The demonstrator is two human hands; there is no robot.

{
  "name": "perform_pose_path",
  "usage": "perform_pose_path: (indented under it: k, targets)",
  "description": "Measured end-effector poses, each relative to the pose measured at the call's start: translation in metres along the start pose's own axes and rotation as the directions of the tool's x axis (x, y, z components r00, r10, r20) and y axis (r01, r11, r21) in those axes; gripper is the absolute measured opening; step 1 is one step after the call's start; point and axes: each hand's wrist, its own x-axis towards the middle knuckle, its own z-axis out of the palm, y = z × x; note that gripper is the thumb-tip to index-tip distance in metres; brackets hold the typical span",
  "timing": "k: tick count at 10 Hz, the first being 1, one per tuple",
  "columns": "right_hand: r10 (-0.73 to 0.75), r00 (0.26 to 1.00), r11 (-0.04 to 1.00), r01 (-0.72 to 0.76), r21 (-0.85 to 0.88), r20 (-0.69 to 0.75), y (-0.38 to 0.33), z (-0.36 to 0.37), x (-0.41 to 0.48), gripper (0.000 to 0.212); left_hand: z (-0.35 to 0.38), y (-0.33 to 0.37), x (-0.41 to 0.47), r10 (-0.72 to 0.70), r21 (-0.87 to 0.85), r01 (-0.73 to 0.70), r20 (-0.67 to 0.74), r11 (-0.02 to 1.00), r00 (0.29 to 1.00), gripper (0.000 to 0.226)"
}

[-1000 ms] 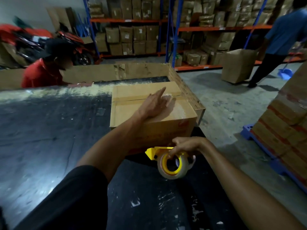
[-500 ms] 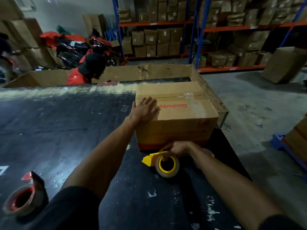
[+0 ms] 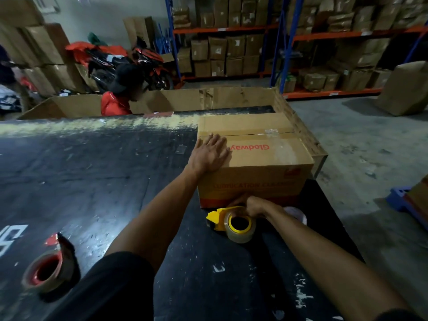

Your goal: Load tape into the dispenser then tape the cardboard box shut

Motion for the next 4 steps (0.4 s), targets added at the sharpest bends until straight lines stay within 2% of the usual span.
perform_pose_path:
  k: [1, 3, 4]
  targets:
    - [-0.039, 0.999, 0.999, 0.038, -0.012, -0.027, -0.008, 0.002, -0.007, 0.039, 0.000, 0.002, -0.003, 0.002, -0.034, -0.003, -0.016, 0.999, 1.000, 0.065]
    - [-0.069, 0.995, 0.997, 0.066, -0.051, -0.069, -0.006, -0.001, -0.021, 0.040, -0.007, 0.006, -0.011, 0.025, -0.066, -0.034, -0.123, 0.997, 0.992, 0.050]
    - [-0.106, 0.990, 0.990, 0.096, -0.103, -0.098, -0.009, -0.006, -0.057, 0.044, -0.012, 0.018, -0.031, 0.186, 0.077, -0.173, -0.213, 0.982, 0.959, 0.042]
